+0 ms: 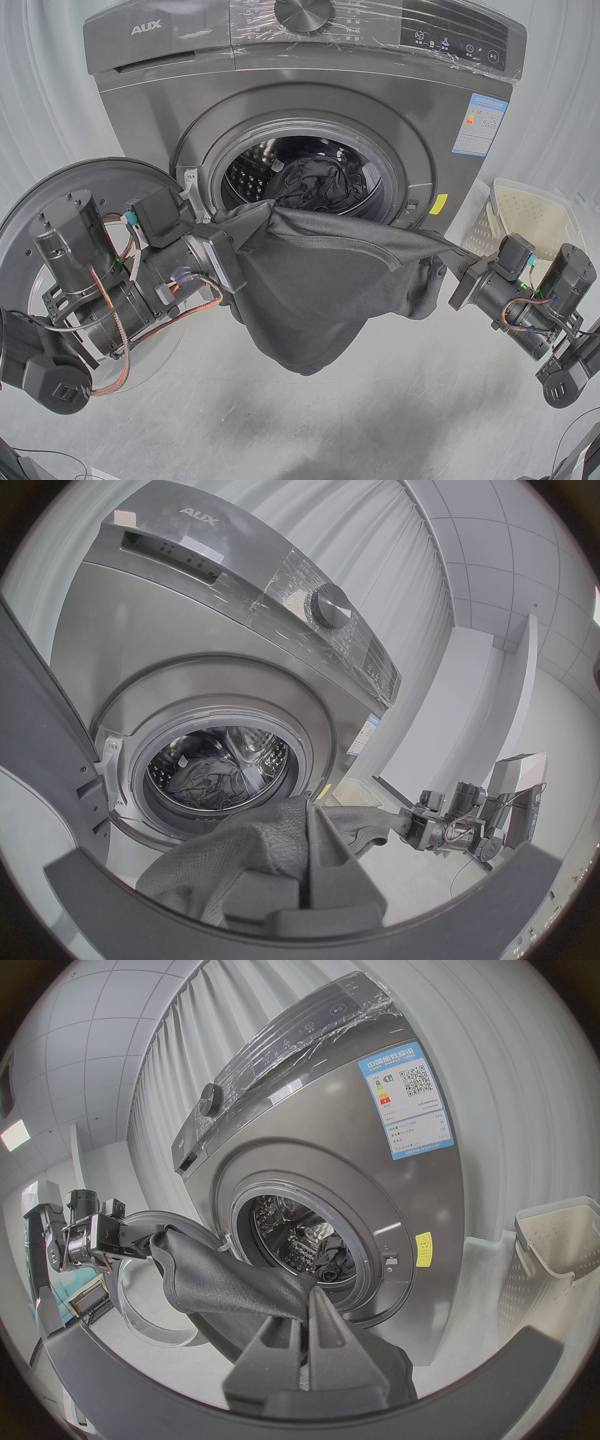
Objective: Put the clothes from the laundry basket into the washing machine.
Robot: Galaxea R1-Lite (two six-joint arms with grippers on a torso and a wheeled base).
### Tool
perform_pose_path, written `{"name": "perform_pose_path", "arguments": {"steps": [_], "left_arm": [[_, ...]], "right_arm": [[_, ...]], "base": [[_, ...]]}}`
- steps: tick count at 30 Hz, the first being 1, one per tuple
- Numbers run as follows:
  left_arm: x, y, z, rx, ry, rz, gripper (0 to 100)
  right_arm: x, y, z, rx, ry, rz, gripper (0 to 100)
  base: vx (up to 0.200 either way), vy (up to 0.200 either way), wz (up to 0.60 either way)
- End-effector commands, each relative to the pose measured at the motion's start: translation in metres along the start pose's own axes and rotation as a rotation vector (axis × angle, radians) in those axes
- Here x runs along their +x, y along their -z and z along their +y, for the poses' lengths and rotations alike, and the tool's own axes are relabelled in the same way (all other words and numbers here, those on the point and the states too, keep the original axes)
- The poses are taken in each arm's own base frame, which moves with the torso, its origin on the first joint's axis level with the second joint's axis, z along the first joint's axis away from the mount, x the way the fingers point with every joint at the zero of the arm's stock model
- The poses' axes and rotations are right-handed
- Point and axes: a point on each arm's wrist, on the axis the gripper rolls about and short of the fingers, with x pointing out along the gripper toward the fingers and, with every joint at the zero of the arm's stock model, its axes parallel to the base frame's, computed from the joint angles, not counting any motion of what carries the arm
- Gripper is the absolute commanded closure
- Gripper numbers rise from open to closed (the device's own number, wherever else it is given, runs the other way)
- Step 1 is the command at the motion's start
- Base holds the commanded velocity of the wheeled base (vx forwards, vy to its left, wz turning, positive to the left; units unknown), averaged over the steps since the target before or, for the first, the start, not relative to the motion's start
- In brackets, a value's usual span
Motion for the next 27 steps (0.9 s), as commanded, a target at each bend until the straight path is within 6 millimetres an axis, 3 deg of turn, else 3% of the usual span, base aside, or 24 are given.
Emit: {"name": "perform_pose_path", "arguments": {"steps": [1,13,21,27], "left_arm": [[0.001,0.001,0.0,0.0,-0.001,0.002,100],[0.004,0.0,0.005,0.007,-0.027,-0.009,100],[0.004,0.0,0.006,0.009,-0.032,-0.01,100],[0.006,-0.002,0.003,0.009,-0.016,-0.019,100]], "right_arm": [[0.001,0.004,-0.001,0.004,-0.002,0.015,100],[0.0,-0.004,-0.014,-0.008,-0.001,-0.008,100],[0.002,-0.008,-0.013,-0.011,-0.004,-0.026,100],[0.002,0.003,-0.003,0.005,-0.036,0.016,100]], "base": [[0.0,0.0,0.0],[0.0,0.0,0.0],[0.0,0.0,0.0],[0.0,0.0,0.0]]}}
